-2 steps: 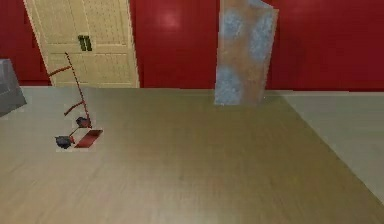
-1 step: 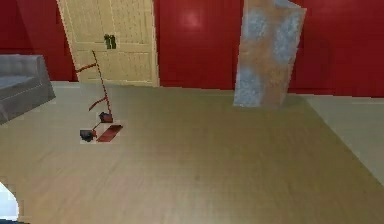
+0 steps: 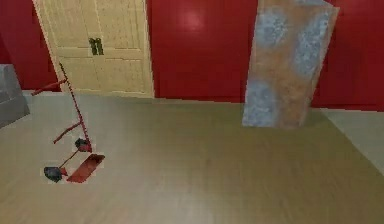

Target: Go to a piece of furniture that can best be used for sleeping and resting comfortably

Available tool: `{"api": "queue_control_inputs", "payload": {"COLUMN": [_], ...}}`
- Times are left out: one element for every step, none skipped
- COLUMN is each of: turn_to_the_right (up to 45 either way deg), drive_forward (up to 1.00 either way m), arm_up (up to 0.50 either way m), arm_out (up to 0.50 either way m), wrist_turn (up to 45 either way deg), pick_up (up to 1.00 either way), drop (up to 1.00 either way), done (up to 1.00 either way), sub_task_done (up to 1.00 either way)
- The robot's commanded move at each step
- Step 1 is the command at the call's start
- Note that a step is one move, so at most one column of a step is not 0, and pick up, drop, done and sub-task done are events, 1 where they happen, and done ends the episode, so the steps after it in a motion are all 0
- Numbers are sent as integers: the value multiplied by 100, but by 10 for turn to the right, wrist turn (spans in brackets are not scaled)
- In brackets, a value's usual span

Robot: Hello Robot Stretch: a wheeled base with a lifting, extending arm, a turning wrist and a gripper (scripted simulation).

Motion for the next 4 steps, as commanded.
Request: {"api": "queue_control_inputs", "payload": {"turn_to_the_right": [-90, 0, -60, 0], "drive_forward": [0, 100, 0, 95], "arm_up": [0, 0, 0, 0], "arm_out": [0, 0, 0, 0], "wrist_turn": [0, 0, 0, 0], "pick_up": [0, 0, 0, 0], "drop": [0, 0, 0, 0], "done": [0, 0, 0, 0], "sub_task_done": [0, 0, 0, 0]}}
